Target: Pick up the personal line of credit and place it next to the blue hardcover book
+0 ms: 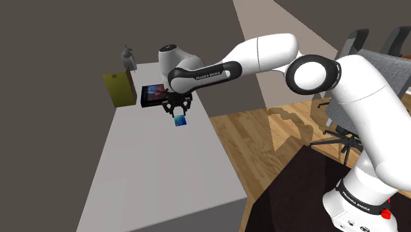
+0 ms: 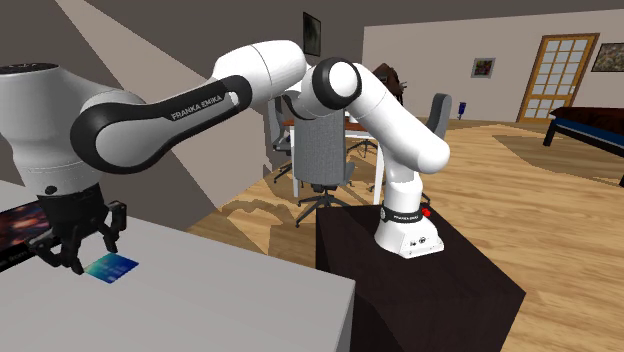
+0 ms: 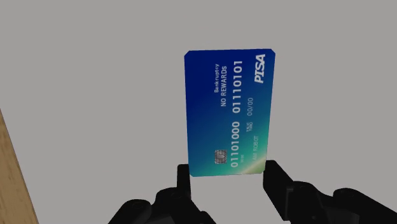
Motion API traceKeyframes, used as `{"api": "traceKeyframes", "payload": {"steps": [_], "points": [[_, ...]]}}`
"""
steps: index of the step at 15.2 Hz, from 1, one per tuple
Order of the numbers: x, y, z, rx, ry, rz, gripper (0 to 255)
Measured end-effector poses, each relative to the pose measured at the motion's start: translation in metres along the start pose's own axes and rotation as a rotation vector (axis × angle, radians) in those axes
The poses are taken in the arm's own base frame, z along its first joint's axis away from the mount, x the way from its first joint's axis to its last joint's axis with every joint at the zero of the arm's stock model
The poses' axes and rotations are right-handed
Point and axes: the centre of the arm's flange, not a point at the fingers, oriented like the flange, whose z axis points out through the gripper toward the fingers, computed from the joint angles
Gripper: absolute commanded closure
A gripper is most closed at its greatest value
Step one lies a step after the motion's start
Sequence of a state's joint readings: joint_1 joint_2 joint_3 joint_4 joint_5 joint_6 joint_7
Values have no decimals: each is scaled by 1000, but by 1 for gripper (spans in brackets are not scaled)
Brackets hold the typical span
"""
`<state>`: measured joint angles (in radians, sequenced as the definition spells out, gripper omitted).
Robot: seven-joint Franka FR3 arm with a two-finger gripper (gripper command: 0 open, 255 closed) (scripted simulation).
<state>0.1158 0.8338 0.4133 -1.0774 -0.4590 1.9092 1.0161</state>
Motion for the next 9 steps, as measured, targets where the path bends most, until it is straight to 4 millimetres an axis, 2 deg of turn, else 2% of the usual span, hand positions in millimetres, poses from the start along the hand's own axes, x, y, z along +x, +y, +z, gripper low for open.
{"api": "traceKeyframes", "payload": {"steps": [6,9], "points": [[0,0,0,0,0,0,0],[0,0,-27,1,1,0,0]]}}
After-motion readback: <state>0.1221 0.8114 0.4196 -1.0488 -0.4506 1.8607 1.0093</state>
